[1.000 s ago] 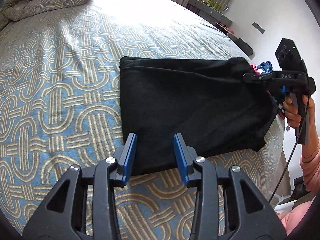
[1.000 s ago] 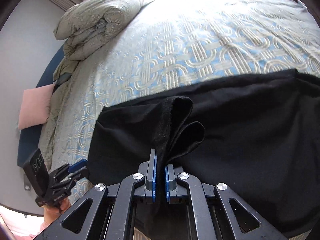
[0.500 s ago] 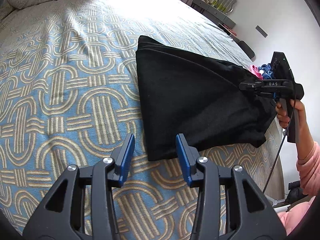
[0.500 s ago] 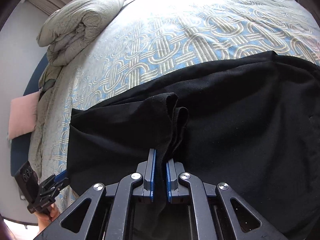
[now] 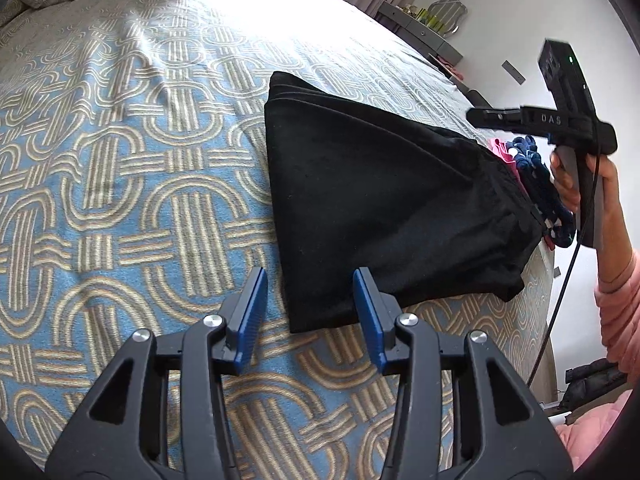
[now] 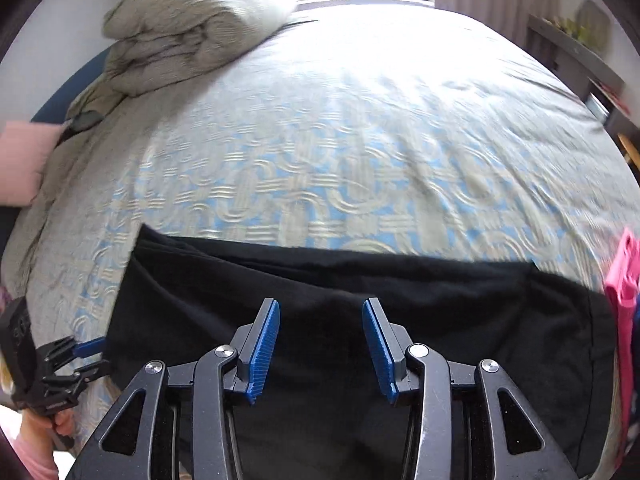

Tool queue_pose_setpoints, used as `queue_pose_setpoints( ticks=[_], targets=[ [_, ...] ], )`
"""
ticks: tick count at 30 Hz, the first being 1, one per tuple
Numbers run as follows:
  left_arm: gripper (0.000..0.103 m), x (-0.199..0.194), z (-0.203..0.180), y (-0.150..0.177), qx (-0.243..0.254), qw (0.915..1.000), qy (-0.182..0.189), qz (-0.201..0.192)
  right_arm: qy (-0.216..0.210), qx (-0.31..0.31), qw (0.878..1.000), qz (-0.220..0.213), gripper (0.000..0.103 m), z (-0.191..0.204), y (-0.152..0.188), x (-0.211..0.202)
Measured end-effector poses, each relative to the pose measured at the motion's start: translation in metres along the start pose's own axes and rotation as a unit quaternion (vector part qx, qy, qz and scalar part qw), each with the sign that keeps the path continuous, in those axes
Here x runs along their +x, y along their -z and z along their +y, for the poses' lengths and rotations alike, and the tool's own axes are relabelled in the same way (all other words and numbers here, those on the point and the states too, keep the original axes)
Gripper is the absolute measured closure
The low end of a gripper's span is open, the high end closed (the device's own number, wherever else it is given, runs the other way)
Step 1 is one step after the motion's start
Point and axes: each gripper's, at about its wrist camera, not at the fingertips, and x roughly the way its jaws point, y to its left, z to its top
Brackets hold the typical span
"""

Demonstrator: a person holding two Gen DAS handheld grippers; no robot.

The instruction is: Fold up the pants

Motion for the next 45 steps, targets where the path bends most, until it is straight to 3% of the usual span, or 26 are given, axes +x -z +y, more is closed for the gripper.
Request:
queue_pose_setpoints(
  ticks=[3, 7, 12, 19, 26, 29, 30, 31, 33, 35, 37, 40, 41, 43, 45],
  targets=[
    [0.057, -0.001, 0.002, 0.001, -0.001, 0.9999, 0.012, -0.004, -0.050, -0.096, 0.994, 0.024, 0.059, 0.059, -0.031, 0.018],
    [0.064, -0.002, 0.002, 0.004, 0.006, 0.9997, 0.025, -0.001, -0.077, -0.209, 0.972, 0.069, 0.065, 0.127, -0.060, 0.058],
    [0.074, -0.003, -0.002, 0.010, 0.030, 0.9991, 0.026, -0.014, -0.085, -0.373, 0.917, 0.112, 0.082, 0.188, -0.059, 0.087],
    [0.076, -0.003, 0.011, 0.015, 0.017, 0.9979, 0.059, -0.023, -0.085, -0.438, 0.875, 0.189, 0.084, 0.213, -0.062, 0.116],
    [0.076, -0.004, 0.025, 0.013, 0.007, 0.9968, 0.076, -0.022, -0.069, -0.449, 0.858, 0.241, 0.074, 0.218, -0.065, 0.133],
    [0.077, -0.002, 0.023, 0.013, 0.011, 0.9967, 0.077, -0.022, -0.078, -0.434, 0.860, 0.255, 0.073, 0.218, -0.063, 0.140],
    [0.090, -0.004, 0.022, 0.013, 0.020, 0.9967, 0.075, -0.025, -0.077, -0.428, 0.863, 0.259, 0.083, 0.218, -0.060, 0.143],
    [0.093, -0.006, 0.018, 0.014, 0.033, 0.9966, 0.069, -0.031, -0.076, -0.424, 0.864, 0.259, 0.088, 0.223, -0.059, 0.145],
    [0.094, -0.010, 0.012, 0.016, 0.051, 0.9960, 0.065, -0.035, -0.079, -0.420, 0.871, 0.242, 0.096, 0.227, -0.053, 0.139],
    [0.095, -0.019, 0.007, 0.017, 0.059, 0.9950, 0.066, -0.046, -0.100, -0.412, 0.880, 0.212, 0.098, 0.228, -0.054, 0.123],
    [0.095, -0.026, 0.007, 0.018, 0.060, 0.9944, 0.074, -0.047, -0.118, -0.371, 0.903, 0.181, 0.102, 0.218, -0.071, 0.112],
    [0.096, -0.022, 0.011, 0.024, 0.064, 0.9966, 0.042, -0.032, -0.053, -0.281, 0.951, 0.115, 0.103, 0.182, -0.118, 0.113],
    [0.096, -0.018, 0.014, 0.027, 0.059, 0.9974, 0.036, -0.020, -0.046, -0.260, 0.958, 0.110, 0.103, 0.171, -0.125, 0.115],
    [0.096, -0.017, 0.017, 0.032, 0.056, 0.9978, 0.033, -0.013, -0.046, -0.262, 0.957, 0.113, 0.102, 0.164, -0.126, 0.116],
    [0.096, -0.020, 0.017, 0.034, 0.056, 0.9978, 0.033, -0.012, -0.101, -0.276, 0.943, 0.153, 0.100, 0.172, -0.111, 0.116]
  ],
)
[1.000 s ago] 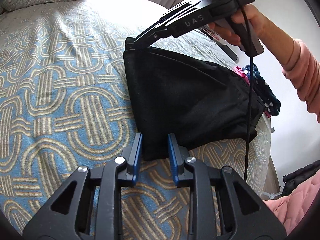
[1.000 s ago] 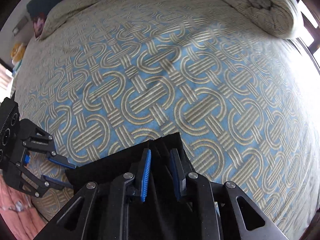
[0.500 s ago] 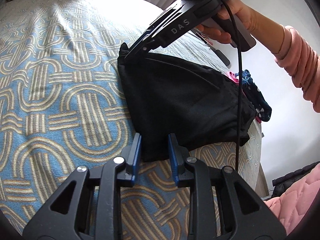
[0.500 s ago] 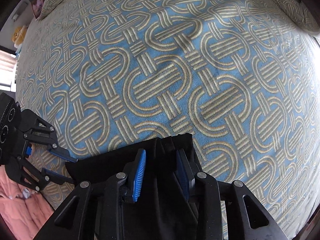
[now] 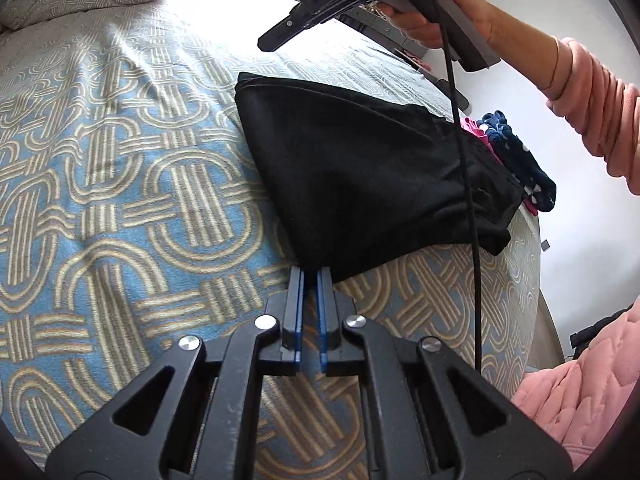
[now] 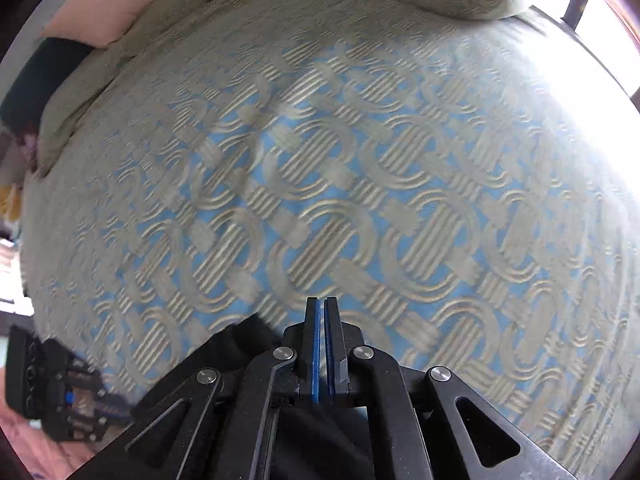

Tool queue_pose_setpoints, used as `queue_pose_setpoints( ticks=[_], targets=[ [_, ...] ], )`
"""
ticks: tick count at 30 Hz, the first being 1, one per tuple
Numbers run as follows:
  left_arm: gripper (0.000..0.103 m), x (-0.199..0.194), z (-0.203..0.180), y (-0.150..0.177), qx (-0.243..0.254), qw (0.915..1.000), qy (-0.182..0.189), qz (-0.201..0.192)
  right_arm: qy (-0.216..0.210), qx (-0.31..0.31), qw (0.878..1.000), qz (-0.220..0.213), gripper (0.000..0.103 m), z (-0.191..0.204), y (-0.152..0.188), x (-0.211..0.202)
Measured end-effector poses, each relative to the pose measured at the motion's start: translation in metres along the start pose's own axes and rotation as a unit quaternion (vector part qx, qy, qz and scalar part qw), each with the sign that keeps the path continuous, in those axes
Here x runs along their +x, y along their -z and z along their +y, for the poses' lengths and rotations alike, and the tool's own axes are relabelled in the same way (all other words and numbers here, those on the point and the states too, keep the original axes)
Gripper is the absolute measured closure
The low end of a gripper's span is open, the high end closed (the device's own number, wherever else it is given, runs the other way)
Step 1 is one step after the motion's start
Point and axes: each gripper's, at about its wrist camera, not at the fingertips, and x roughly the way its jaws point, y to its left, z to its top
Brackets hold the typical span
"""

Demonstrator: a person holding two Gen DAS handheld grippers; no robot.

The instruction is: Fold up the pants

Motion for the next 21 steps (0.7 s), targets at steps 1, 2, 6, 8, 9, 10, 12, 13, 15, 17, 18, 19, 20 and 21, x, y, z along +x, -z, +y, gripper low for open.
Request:
queue_pose_setpoints(
  ticks=[1, 2, 6, 8, 9, 10, 12, 13, 15, 17, 18, 19, 20, 21],
  targets=[
    [0.096, -0.001, -0.001, 0.000, 0.001, 1.0000, -0.001, 0.001, -0.019, -0.021, 1.000, 0.004, 0.098, 0.016, 0.005, 0.003],
    [0.096, -0.001, -0.001, 0.000, 0.001, 1.0000, -0.002, 0.002, -0.029, -0.044, 0.999, 0.010, 0.094, 0.028, 0.007, 0.004],
    [0.096, 0.003, -0.001, -0.004, -0.016, 0.9999, 0.005, 0.002, -0.041, -0.095, 0.993, 0.058, 0.081, 0.063, 0.007, 0.026],
    [0.083, 0.003, 0.003, -0.008, -0.038, 0.9991, 0.016, 0.000, -0.021, -0.098, 0.992, 0.080, 0.075, 0.066, 0.005, 0.040],
    [0.069, 0.003, 0.007, -0.011, -0.049, 0.9984, 0.026, -0.004, -0.024, -0.096, 0.991, 0.092, 0.074, 0.066, 0.005, 0.046],
    [0.062, 0.003, 0.009, -0.014, -0.059, 0.9975, 0.037, -0.013, -0.033, -0.092, 0.990, 0.103, 0.073, 0.067, 0.004, 0.051],
    [0.049, 0.006, 0.008, -0.020, -0.062, 0.9966, 0.047, -0.027, -0.043, -0.090, 0.988, 0.115, 0.071, 0.071, 0.006, 0.059],
    [0.049, 0.011, 0.005, -0.024, -0.057, 0.9970, 0.044, -0.029, -0.040, -0.090, 0.988, 0.118, 0.074, 0.074, 0.009, 0.064],
    [0.074, 0.020, 0.004, -0.027, -0.049, 0.9978, 0.041, -0.020, -0.018, -0.084, 0.991, 0.107, 0.097, 0.085, 0.012, 0.067],
    [0.092, 0.020, 0.002, -0.028, -0.046, 0.9978, 0.040, -0.026, -0.016, -0.058, 0.995, 0.079, 0.098, 0.094, 0.016, 0.059],
    [0.093, 0.014, -0.001, -0.026, -0.038, 0.9978, 0.038, -0.040, -0.018, -0.045, 0.997, 0.059, 0.099, 0.095, 0.015, 0.051],
    [0.094, 0.010, -0.005, -0.025, -0.031, 0.9977, 0.039, -0.047, -0.017, -0.029, 0.999, 0.037, 0.099, 0.089, 0.012, 0.043],
    [0.095, 0.008, -0.009, -0.024, -0.026, 0.9977, 0.043, -0.045, -0.008, -0.006, 1.000, 0.013, 0.101, 0.080, 0.009, 0.036],
    [0.095, 0.008, -0.012, -0.021, -0.020, 0.9981, 0.042, -0.039, 0.030, 0.029, 0.999, -0.013, 0.103, 0.063, 0.004, 0.031]
  ],
)
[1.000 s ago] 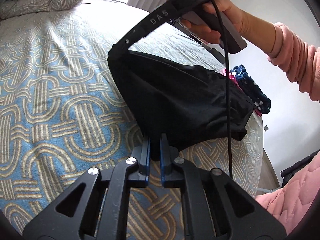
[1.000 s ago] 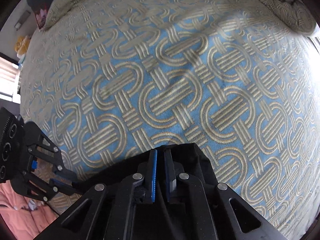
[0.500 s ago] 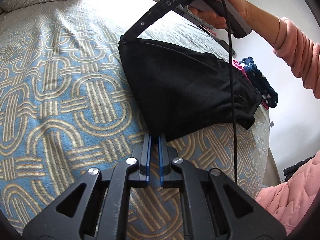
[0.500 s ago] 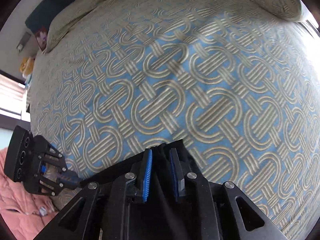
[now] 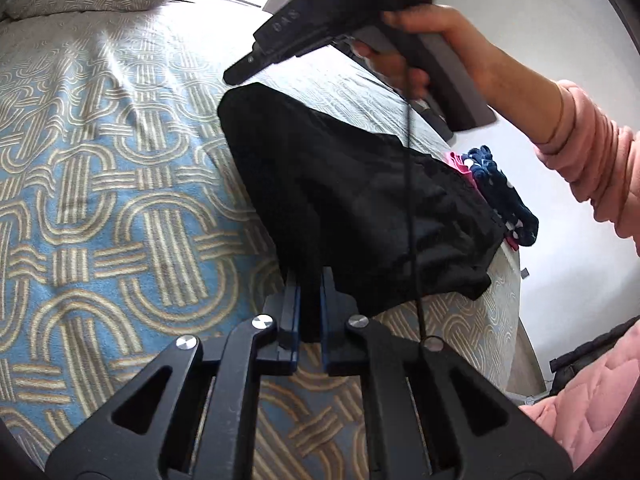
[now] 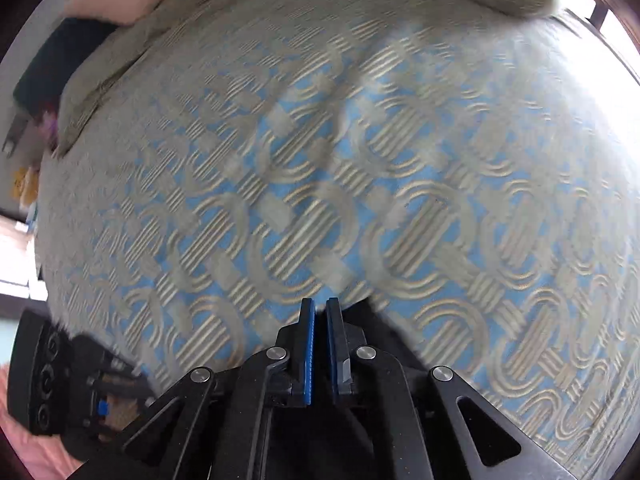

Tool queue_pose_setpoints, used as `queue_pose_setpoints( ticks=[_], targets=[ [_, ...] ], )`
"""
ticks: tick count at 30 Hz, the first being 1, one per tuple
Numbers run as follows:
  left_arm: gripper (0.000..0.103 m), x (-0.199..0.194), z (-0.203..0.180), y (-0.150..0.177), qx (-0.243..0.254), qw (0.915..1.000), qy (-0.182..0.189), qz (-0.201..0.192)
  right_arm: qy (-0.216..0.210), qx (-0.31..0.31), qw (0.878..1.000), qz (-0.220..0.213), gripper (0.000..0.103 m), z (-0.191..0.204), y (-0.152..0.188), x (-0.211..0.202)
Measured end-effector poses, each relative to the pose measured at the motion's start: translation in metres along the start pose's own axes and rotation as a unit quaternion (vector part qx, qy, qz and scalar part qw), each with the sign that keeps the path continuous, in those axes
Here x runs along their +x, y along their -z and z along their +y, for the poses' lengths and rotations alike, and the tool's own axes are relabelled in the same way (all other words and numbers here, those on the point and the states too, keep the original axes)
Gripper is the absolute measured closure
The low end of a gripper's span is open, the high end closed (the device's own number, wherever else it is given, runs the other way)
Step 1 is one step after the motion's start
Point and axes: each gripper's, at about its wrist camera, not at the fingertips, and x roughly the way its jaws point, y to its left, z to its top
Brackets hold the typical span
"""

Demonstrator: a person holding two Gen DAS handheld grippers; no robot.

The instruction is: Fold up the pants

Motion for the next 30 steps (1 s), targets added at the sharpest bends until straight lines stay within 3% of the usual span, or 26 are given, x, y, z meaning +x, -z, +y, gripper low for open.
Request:
queue_pose_setpoints(
  ticks=[2, 4, 6, 10, 12, 16, 19, 21, 23, 25, 26, 28, 30],
  targets=[
    [0.094, 0.003, -0.005, 0.009, 0.016, 0.9993, -0.030, 0.016, 0.061, 0.084, 0.994, -0.022, 0.103, -0.041, -0.010, -0.002],
    [0.094, 0.002, -0.001, 0.014, 0.004, 0.9993, -0.031, 0.020, 0.033, 0.107, 0.993, -0.032, 0.103, -0.056, -0.009, -0.005],
    [0.093, -0.001, 0.005, 0.014, -0.020, 0.9993, -0.021, 0.023, 0.022, 0.084, 0.996, -0.024, 0.101, -0.047, 0.001, -0.008],
    [0.091, -0.008, 0.010, 0.013, -0.034, 0.9983, -0.034, 0.033, 0.007, 0.036, 0.999, -0.009, 0.097, -0.024, 0.030, -0.014],
    [0.083, -0.014, 0.005, 0.013, -0.026, 0.9975, -0.054, 0.038, 0.013, 0.037, 0.999, -0.008, 0.090, -0.031, 0.045, -0.026],
    [0.066, -0.025, -0.002, 0.011, -0.019, 0.9960, -0.084, 0.024, 0.006, 0.095, 0.995, -0.034, 0.084, -0.062, 0.103, -0.064],
    [0.064, -0.029, -0.006, 0.001, -0.034, 0.9960, -0.082, 0.008, -0.002, 0.161, 0.985, -0.066, 0.077, -0.085, 0.163, -0.094],
    [0.064, -0.027, -0.011, -0.012, -0.042, 0.9966, -0.070, -0.005, -0.010, 0.192, 0.979, -0.074, 0.077, -0.088, 0.202, -0.092],
    [0.063, -0.018, -0.020, -0.021, -0.034, 0.9969, -0.070, -0.012, -0.033, 0.235, 0.970, -0.046, 0.077, -0.088, 0.243, -0.073],
    [0.063, -0.001, -0.032, -0.025, -0.025, 0.9953, -0.094, 0.006, -0.056, 0.286, 0.956, -0.025, 0.077, -0.085, 0.278, -0.046],
    [0.063, 0.006, -0.037, -0.023, -0.023, 0.9947, -0.099, 0.017, -0.065, 0.303, 0.948, -0.063, 0.077, -0.081, 0.296, -0.050],
    [0.063, 0.012, -0.046, -0.017, -0.015, 0.9941, -0.103, 0.031, -0.092, 0.317, 0.942, -0.067, 0.077, -0.070, 0.319, -0.057],
    [0.063, 0.014, -0.057, -0.011, -0.003, 0.9931, -0.110, 0.043, -0.081, 0.306, 0.944, -0.092, 0.077, -0.059, 0.332, -0.073]
  ],
)
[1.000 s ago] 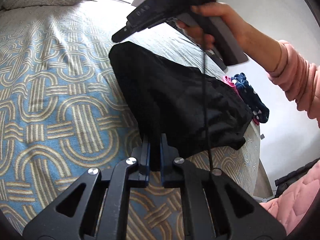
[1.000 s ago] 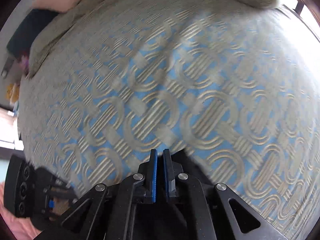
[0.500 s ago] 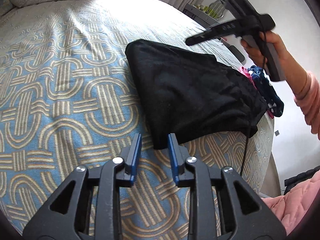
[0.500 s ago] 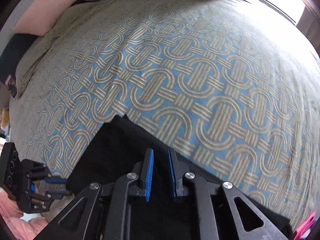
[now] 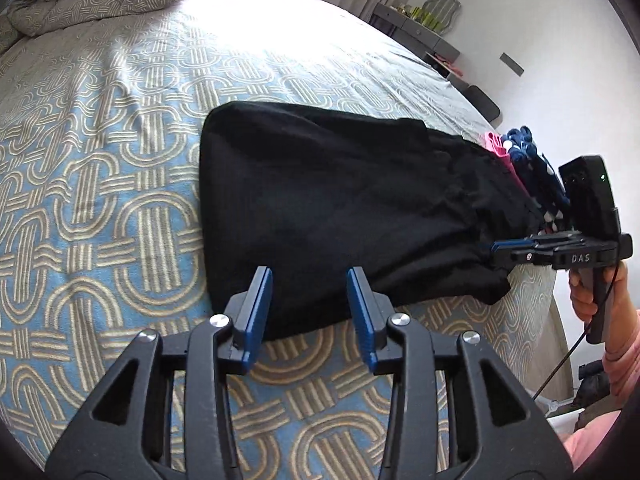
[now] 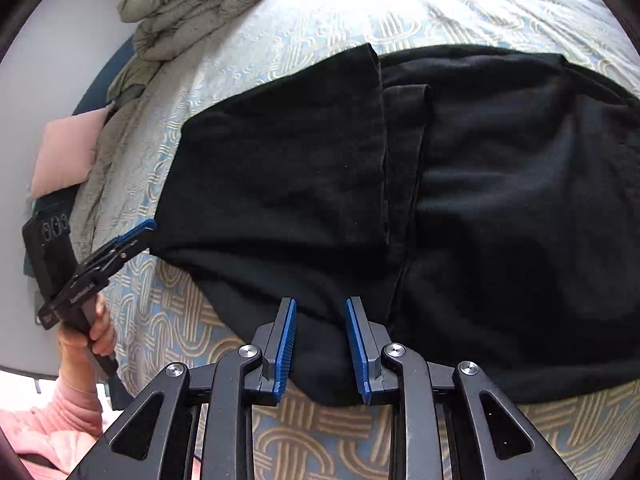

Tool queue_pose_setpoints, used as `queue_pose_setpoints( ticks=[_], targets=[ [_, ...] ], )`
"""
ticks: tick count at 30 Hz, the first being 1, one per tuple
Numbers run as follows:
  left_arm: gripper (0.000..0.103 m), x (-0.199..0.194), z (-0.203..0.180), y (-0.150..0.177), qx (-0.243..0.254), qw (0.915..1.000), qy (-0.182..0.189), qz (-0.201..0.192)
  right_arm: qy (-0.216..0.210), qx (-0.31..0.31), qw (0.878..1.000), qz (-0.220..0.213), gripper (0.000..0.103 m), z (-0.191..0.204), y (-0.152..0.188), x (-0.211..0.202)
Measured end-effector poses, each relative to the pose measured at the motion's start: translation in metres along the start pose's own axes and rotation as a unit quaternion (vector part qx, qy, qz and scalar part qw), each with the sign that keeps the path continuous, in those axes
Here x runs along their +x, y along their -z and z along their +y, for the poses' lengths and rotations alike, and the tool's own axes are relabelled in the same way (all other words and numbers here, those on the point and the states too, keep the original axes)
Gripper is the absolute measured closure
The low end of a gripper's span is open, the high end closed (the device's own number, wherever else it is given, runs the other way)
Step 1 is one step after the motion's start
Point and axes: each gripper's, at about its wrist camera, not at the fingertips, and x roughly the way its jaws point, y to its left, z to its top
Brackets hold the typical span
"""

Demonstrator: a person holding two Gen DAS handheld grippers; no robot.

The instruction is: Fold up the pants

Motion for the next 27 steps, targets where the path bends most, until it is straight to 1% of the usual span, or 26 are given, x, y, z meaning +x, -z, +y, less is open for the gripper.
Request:
queue_pose_setpoints(
  ticks=[2, 4, 5, 6, 7, 9, 10, 11, 12, 14, 15, 18, 21, 22, 24, 25, 26, 27],
  targets=[
    [0.063, 0.000, -0.010, 0.001, 0.007, 0.9999, -0.010, 0.005, 0.019, -0.021, 0.999, -0.035, 0.076, 0.002, 0.001, -0.013],
    [0.063, -0.002, -0.023, 0.000, 0.009, 0.9998, -0.016, 0.006, 0.023, -0.032, 0.997, -0.070, 0.066, 0.000, -0.005, -0.020],
    [0.063, -0.003, -0.029, -0.001, 0.010, 0.9998, -0.019, 0.005, 0.022, -0.033, 0.996, -0.086, 0.047, -0.001, -0.011, -0.020],
    [0.061, -0.006, -0.034, -0.001, 0.012, 0.9997, -0.023, 0.003, 0.017, -0.033, 0.995, -0.096, 0.035, -0.002, -0.018, -0.016],
    [0.060, -0.009, -0.039, -0.003, 0.015, 0.9996, -0.024, 0.002, 0.009, -0.030, 0.995, -0.099, 0.035, -0.004, -0.026, -0.010],
    [0.050, -0.014, -0.047, -0.002, 0.021, 0.9993, -0.032, -0.002, -0.012, -0.033, 0.996, -0.079, 0.035, -0.005, -0.043, 0.000],
    [0.049, -0.015, -0.051, -0.002, 0.025, 0.9989, -0.038, -0.003, -0.012, -0.034, 0.997, -0.069, 0.036, -0.005, -0.049, 0.007],
    [0.048, -0.017, -0.053, -0.002, 0.029, 0.9986, -0.044, -0.003, -0.009, -0.033, 0.997, -0.065, 0.051, -0.003, -0.053, 0.013],
    [0.048, -0.018, -0.054, -0.001, 0.031, 0.9984, -0.048, -0.001, -0.007, -0.035, 0.997, -0.066, 0.074, -0.002, -0.054, 0.014],
    [0.048, -0.020, -0.051, 0.001, 0.027, 0.9984, -0.050, 0.003, 0.026, -0.048, 0.996, -0.073, 0.099, 0.004, -0.056, 0.012],
    [0.048, -0.020, -0.050, 0.002, 0.024, 0.9984, -0.051, 0.005, 0.027, -0.051, 0.995, -0.080, 0.100, 0.003, -0.055, 0.003],
    [0.048, -0.018, -0.050, 0.000, 0.017, 0.9987, -0.048, 0.007, 0.007, -0.044, 0.994, -0.103, 0.101, 0.007, -0.052, -0.014],
    [0.048, -0.018, -0.055, -0.002, 0.014, 0.9992, -0.037, 0.004, -0.026, -0.028, 0.992, -0.124, 0.101, 0.008, -0.042, -0.041],
    [0.048, -0.017, -0.055, -0.002, 0.013, 0.9993, -0.036, 0.005, -0.032, -0.032, 0.991, -0.129, 0.101, 0.008, -0.035, -0.050],
    [0.048, -0.014, -0.056, -0.003, 0.012, 0.9992, -0.037, 0.008, -0.020, -0.064, 0.989, -0.129, 0.099, 0.015, -0.029, -0.055],
    [0.048, -0.012, -0.056, -0.004, 0.011, 0.9991, -0.039, 0.011, -0.011, -0.078, 0.989, -0.125, 0.096, 0.017, -0.029, -0.051],
    [0.048, -0.011, -0.056, -0.003, 0.009, 0.9991, -0.039, 0.013, -0.010, -0.085, 0.989, -0.117, 0.086, 0.016, -0.030, -0.044],
    [0.048, -0.011, -0.056, -0.002, 0.008, 0.9992, -0.038, 0.014, -0.016, -0.083, 0.991, -0.108, 0.073, 0.009, -0.032, -0.043]
  ],
)
